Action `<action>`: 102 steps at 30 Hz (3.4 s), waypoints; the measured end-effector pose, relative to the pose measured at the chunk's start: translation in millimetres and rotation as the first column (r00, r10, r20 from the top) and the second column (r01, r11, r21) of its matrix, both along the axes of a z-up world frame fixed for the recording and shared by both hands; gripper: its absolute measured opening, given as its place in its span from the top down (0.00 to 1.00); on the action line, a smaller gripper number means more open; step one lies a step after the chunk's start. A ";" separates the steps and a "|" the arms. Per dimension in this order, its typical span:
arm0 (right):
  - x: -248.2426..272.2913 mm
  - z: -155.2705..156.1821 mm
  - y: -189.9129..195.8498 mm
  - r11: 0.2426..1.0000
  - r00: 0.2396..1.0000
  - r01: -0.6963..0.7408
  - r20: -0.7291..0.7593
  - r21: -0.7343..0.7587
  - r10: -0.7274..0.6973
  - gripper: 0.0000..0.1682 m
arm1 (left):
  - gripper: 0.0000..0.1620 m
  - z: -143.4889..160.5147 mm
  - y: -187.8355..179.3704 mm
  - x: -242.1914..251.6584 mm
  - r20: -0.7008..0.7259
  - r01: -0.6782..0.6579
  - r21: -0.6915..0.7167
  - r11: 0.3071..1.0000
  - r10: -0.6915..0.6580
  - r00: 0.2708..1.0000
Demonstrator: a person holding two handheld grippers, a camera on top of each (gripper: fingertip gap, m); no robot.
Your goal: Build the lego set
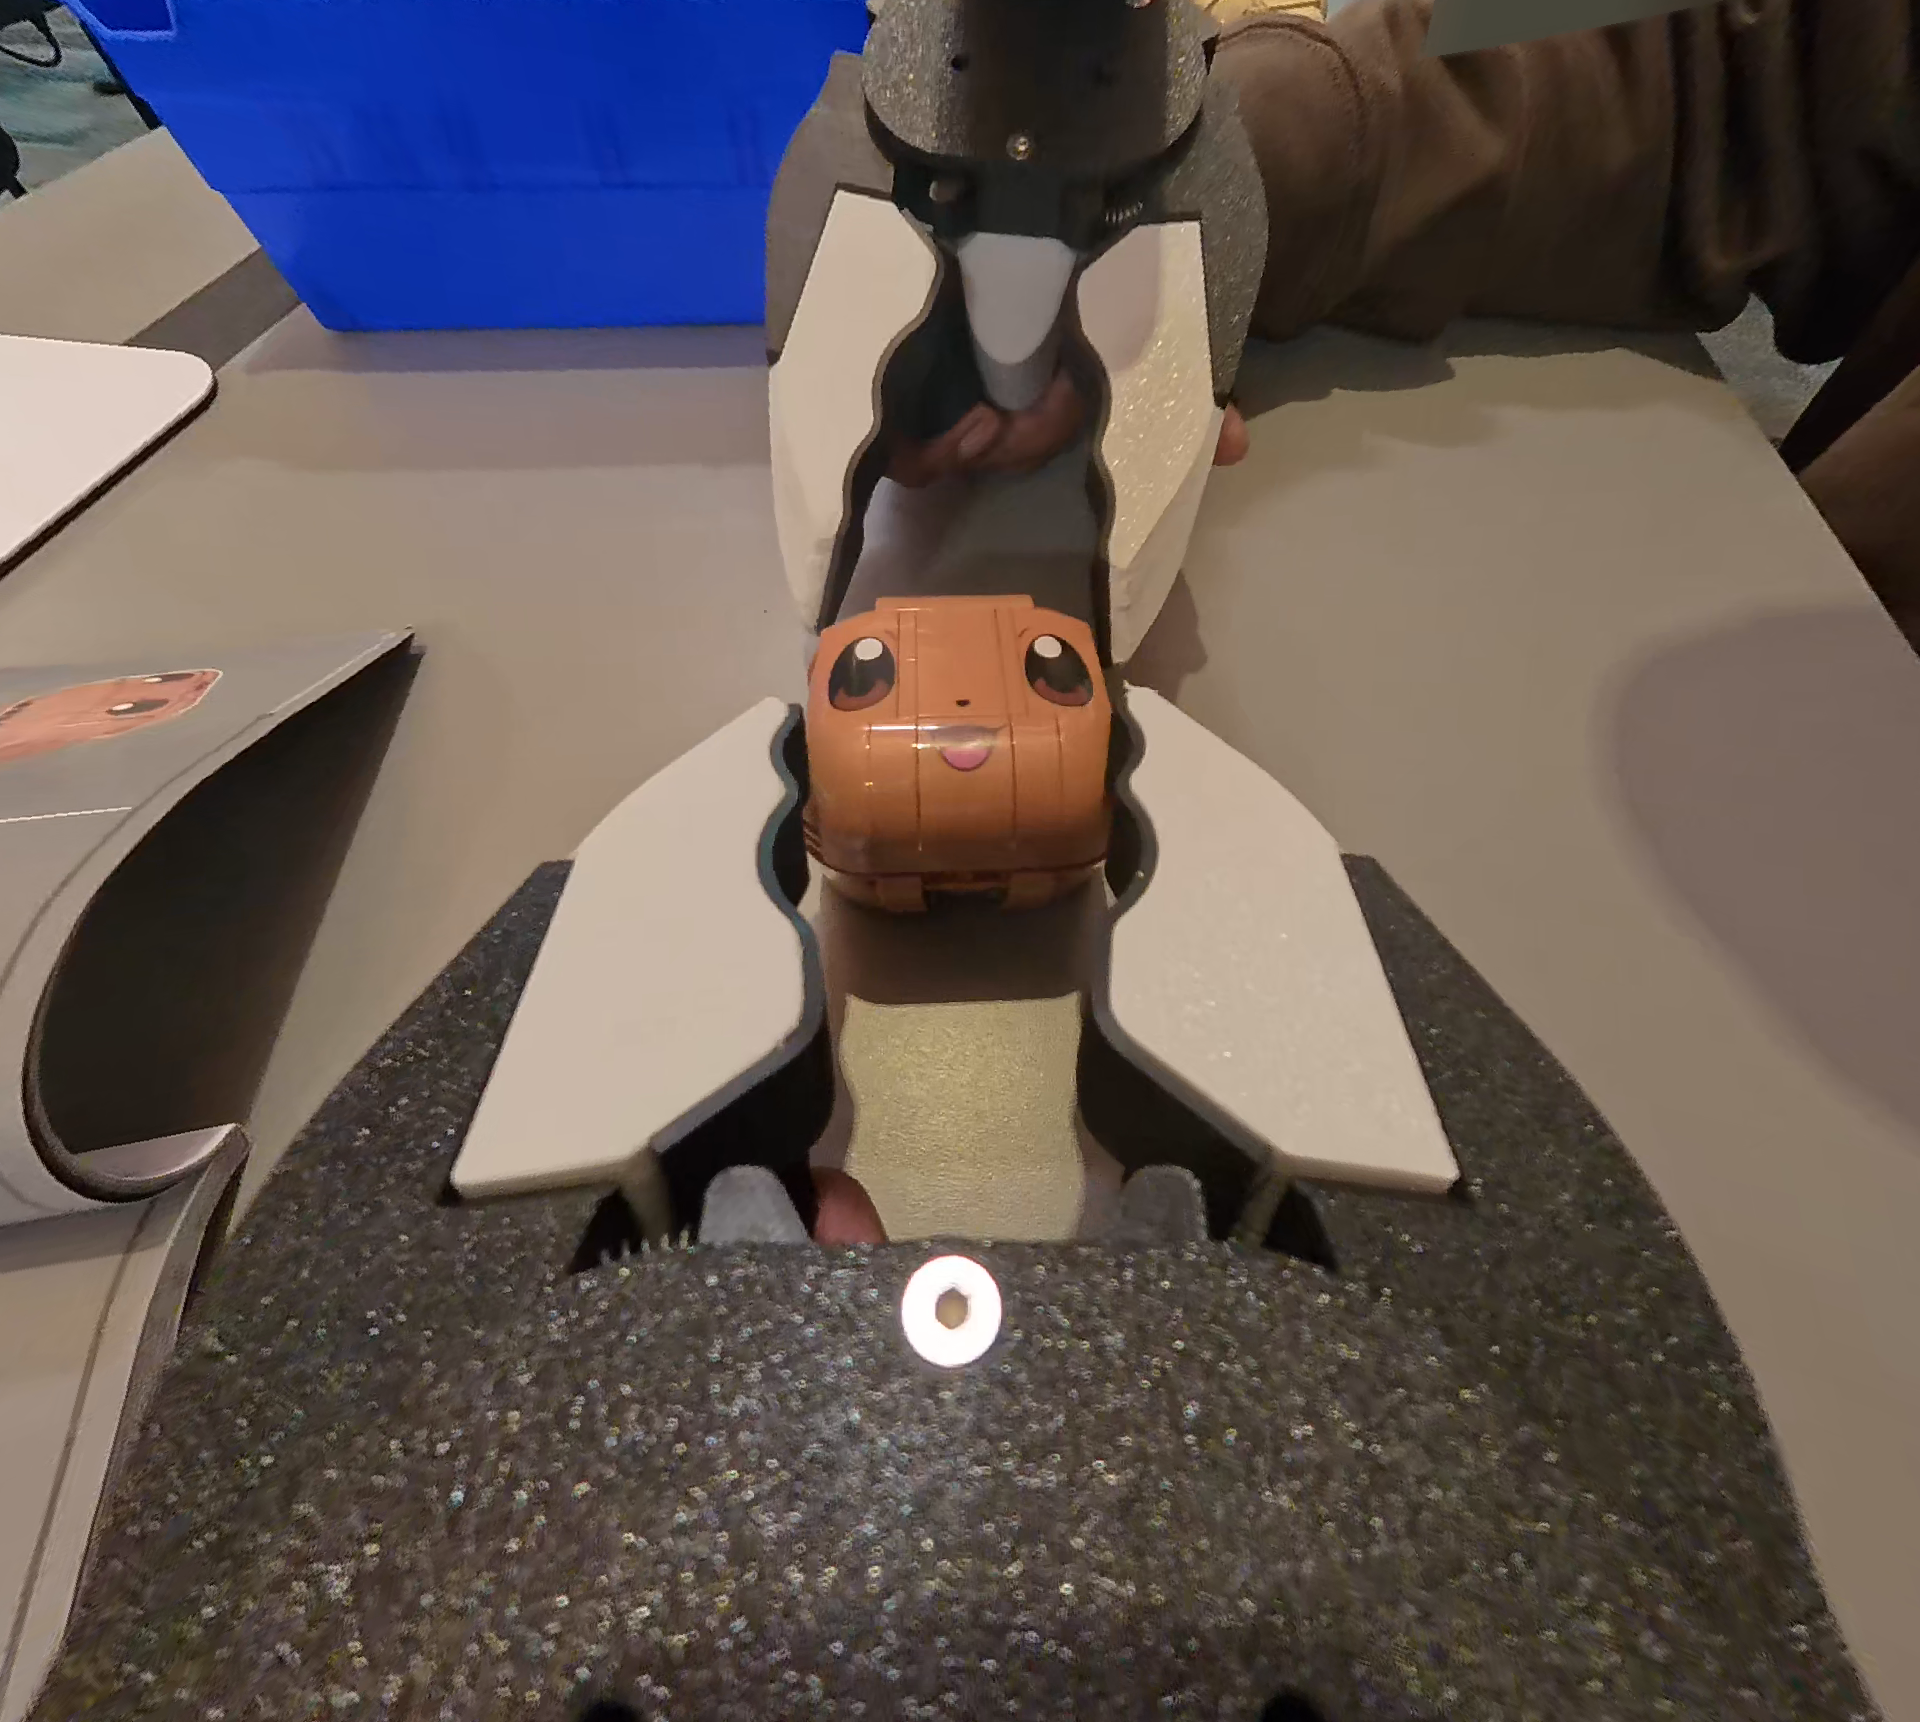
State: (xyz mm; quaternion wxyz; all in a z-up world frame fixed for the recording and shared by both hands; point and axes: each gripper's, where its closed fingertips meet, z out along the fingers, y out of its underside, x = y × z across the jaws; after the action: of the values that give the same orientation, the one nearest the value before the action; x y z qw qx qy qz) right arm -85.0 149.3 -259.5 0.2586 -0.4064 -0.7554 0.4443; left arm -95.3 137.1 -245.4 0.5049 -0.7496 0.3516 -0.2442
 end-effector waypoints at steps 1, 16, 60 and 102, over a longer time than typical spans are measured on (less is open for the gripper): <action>0.1 0.0 0.1 1.000 1.000 0.001 0.002 -0.002 -0.001 0.65 | 0.66 -0.1 -0.1 0.0 0.000 0.000 0.001 1.000 0.000 1.000; 0.5 -1.9 -0.6 1.000 1.000 0.006 0.010 0.008 -0.006 0.65 | 0.53 -2.5 0.6 -2.7 -0.003 -0.020 -0.024 1.000 0.020 1.000; -8.6 53.1 -21.9 0.857 0.778 0.273 -0.624 0.436 0.070 0.45 | 0.53 46.8 -38.5 4.4 0.438 0.335 0.017 0.942 -0.308 0.845; -7.9 18.2 -26.2 0.797 0.855 0.181 -0.493 0.576 0.162 0.50 | 0.51 -49.2 -36.7 -2.3 -0.217 0.096 -0.272 0.958 -0.158 0.963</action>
State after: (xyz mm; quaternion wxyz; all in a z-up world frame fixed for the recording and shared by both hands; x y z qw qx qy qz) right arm -92.9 123.1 -241.3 0.5705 -0.1712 -0.7561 0.2713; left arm -97.7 100.4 -294.6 0.3404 -0.8084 0.4220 -0.2292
